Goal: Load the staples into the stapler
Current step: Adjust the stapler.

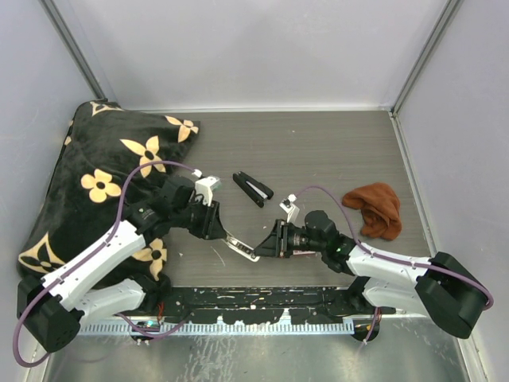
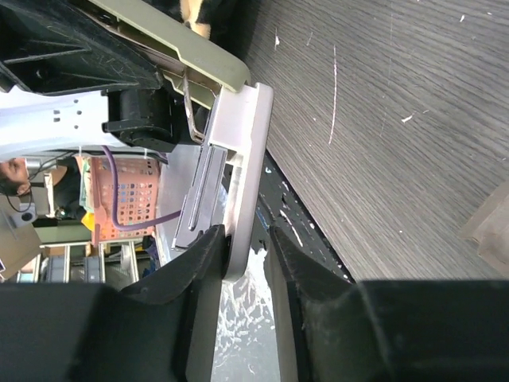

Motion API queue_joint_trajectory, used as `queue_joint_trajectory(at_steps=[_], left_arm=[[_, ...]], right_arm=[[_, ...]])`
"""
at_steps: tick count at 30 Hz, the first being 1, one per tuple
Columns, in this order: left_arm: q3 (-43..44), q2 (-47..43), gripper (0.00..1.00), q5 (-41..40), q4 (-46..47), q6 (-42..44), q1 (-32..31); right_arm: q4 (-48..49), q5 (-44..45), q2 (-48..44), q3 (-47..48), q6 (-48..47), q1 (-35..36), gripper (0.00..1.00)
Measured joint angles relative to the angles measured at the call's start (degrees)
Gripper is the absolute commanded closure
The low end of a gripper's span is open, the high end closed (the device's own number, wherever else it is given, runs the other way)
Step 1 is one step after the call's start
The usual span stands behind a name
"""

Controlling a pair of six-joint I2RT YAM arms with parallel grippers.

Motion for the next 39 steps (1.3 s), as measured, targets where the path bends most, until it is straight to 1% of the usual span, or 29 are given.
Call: queue_joint_trajectory(at_steps=[5, 9, 12, 17, 21, 26, 30, 32, 34, 39], left_arm=[[2.60, 2.38, 1.00, -5.07, -1.42, 1.29, -4.04], [3.74, 3.82, 1.00, -8.07, -1.75, 1.64, -6.21], [3.82, 4.11, 1.00, -8.68, -1.73, 1.64, -6.88], [3.82, 4.09, 1.00, -8.90, -1.60, 1.49, -6.88], [3.69, 3.67, 1.00, -8.35, -1.70, 1.36, -6.29], [1.66, 1.01, 1.00, -4.96, -1.62, 0.57, -3.06], [0.04, -0.63, 1.00, -2.38, -1.66, -0.37, -0.17], [-0.04, -0.85, 1.00, -1.95, -1.66, -0.39, 0.31], [-0.04, -0.92, 1.00, -2.08, -1.68, -0.37, 0.42], [1.01, -0.11, 1.00, -3.85, -2.82, 0.04, 0.11]], right_arm=[[-0.76, -0.48, 0.11, 0.07, -0.72, -0.20, 0.60], [-1.75, -0.37, 0.11, 0.50, -1.22, -0.35, 0.61], [-2.78, 0.07, 0.11, 0.57, -2.75, -0.37, 0.62], [-3.30, 1.22, 1.68, 0.68, -5.66, -0.33, 0.65], [-1.51, 1.77, 5.70, 0.46, -6.71, -0.24, 0.66], [3.04, 2.01, 9.51, 0.11, -6.97, -0.04, 0.66], [6.08, 2.01, 10.86, 0.11, -6.97, 0.07, 0.66], [6.36, 2.10, 10.58, 0.11, -7.06, 0.07, 0.63], [5.75, 2.36, 9.66, 0.11, -7.39, 0.11, 0.58], [-1.14, 4.17, 3.85, 0.13, -9.97, 0.17, 0.49]])
